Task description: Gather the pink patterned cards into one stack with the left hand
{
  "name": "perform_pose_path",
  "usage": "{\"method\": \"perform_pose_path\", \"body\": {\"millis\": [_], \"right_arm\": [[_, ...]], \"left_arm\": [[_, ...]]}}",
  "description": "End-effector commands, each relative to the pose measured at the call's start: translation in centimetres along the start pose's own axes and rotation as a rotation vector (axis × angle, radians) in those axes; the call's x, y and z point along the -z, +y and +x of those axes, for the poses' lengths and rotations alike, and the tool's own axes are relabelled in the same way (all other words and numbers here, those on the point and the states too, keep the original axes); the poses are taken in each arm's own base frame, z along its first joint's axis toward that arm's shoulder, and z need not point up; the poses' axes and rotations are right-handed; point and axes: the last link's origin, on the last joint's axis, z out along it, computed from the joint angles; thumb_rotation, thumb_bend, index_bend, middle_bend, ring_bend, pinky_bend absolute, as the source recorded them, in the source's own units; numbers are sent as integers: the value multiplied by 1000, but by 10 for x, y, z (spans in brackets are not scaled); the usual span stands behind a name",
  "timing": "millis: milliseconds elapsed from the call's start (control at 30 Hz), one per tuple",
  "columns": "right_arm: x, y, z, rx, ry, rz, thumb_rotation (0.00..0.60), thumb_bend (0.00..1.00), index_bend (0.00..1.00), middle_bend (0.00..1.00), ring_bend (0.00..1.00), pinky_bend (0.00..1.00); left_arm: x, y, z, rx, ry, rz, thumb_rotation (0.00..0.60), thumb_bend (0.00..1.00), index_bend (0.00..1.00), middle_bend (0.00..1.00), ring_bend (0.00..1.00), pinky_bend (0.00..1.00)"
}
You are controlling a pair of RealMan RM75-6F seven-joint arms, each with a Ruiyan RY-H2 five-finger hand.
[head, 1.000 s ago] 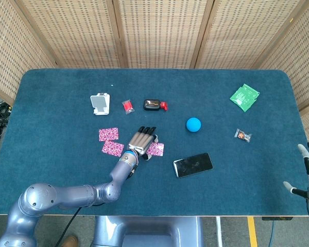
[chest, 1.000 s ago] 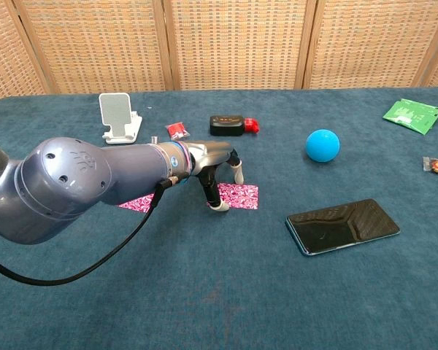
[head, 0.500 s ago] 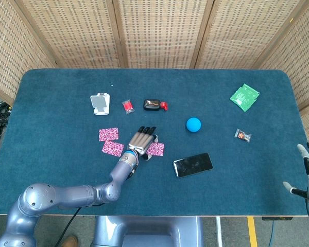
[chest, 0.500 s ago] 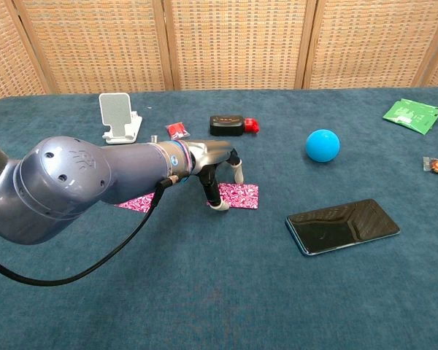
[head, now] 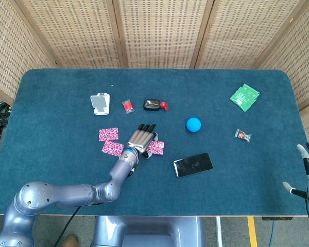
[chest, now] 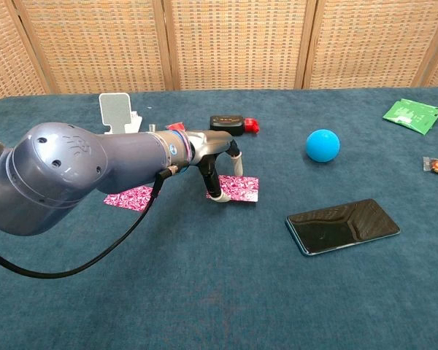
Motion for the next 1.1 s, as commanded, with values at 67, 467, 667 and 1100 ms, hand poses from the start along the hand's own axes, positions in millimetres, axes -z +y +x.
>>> {"method": "perform_pose_path", "body": {"millis": [67,467,667,1100], "right_arm": [[0,0,0,-1,-1,2,600,0,0,0,0,0],[2,-4,-1,0,-8,19,600,0,0,0,0,0],[2,-7,-2,5,-11,26,600,0,0,0,0,0],[3,-8,-2,3,-8,30,600,0,0,0,0,0]], "left_arm": [[2,-10,9,1,19,23,600,302,698,0,0,0],[15,-101,21,117,30,196,600,302,698,0,0,0],[18,-128,22,169,35,239,600,302,698,0,0,0],[29,-148,18,175,38,244,600,302,698,0,0,0]]}}
